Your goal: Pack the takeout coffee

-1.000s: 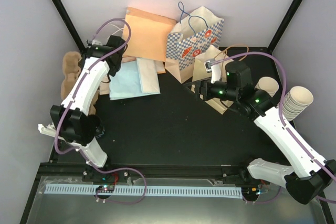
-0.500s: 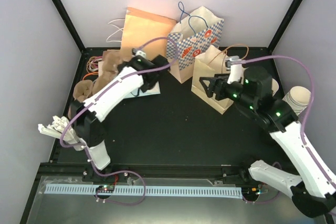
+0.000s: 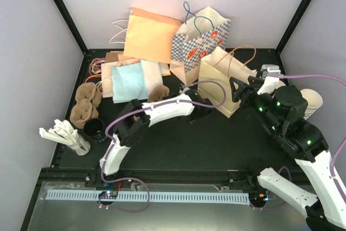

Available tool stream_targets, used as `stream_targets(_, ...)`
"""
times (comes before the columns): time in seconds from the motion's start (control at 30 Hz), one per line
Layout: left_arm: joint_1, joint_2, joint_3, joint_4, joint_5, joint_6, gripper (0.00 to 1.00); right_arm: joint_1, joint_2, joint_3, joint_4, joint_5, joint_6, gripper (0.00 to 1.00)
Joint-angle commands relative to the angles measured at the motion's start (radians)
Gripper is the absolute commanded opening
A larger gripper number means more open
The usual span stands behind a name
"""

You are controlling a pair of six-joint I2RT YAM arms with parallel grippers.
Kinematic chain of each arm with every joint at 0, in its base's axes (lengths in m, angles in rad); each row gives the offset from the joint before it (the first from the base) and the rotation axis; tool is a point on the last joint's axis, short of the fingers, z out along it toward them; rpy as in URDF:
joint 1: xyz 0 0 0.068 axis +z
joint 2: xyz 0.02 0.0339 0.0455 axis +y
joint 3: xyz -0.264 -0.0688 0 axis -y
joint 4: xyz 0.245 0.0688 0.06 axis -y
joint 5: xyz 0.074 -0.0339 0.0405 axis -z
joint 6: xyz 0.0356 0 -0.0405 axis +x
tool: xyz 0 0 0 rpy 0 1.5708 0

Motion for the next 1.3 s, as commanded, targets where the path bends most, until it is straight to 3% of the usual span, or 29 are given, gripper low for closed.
stream_targets(0.0, -0.044, 0.028, 0.049, 0.084, 0.087, 0.006, 0.06, 0.006, -0.02, -0.007, -0.009, 0.076, -0.01, 0.8)
stream_targets(0.23, -0.096, 0.067, 0.06, 0.233, 0.222, 0.084, 0.15, 0.006, -0.023, -0.013, 0.005, 0.071, 0.001, 0.8)
stream_targets(0.33, -0.098, 0.062, 0.045, 0.286, 0.287, 0.104, 0.34, 0.006, -0.023, -0.018, 0.008, 0.068, 0.008, 0.8)
stream_targets(0.4, -0.101, 0.045, 0.025, 0.328, 0.325, 0.119, 0.57, 0.006, -0.022, -0.023, 0.015, 0.062, 0.01, 0.8)
stream_targets(0.43, -0.103, 0.031, 0.015, 0.349, 0.345, 0.127, 0.62, 0.006, -0.02, -0.023, 0.016, 0.058, 0.011, 0.8)
stream_targets(0.67, -0.104, -0.133, -0.099, 0.576, 0.615, 0.232, 0.66, 0.006, 0.004, -0.016, 0.021, 0.04, 0.019, 0.8)
stream_targets(0.77, -0.091, -0.2, -0.137, 0.59, 0.63, 0.241, 0.71, 0.006, 0.009, -0.017, 0.026, 0.033, 0.023, 0.81)
stream_targets(0.93, 0.045, -0.368, -0.298, 0.714, 0.822, 0.351, 0.76, 0.006, 0.015, -0.034, 0.039, 0.026, 0.029, 0.81)
stream_targets(1.0, 0.095, -0.424, -0.354, 0.768, 0.91, 0.391, 0.71, 0.006, 0.017, -0.041, 0.044, 0.022, 0.032, 0.81)
stream_targets(1.17, 0.233, -0.547, -0.452, 0.855, 1.05, 0.404, 0.17, 0.006, 0.026, -0.05, 0.05, 0.02, 0.035, 0.81)
stream_targets(1.23, 0.269, -0.571, -0.478, 0.874, 1.048, 0.406, 0.03, 0.006, 0.027, -0.054, 0.052, 0.019, 0.038, 0.81)
stream_targets(1.27, 0.283, -0.572, -0.484, 0.879, 1.048, 0.408, 0.02, 0.006, 0.027, -0.056, 0.054, 0.018, 0.041, 0.81)
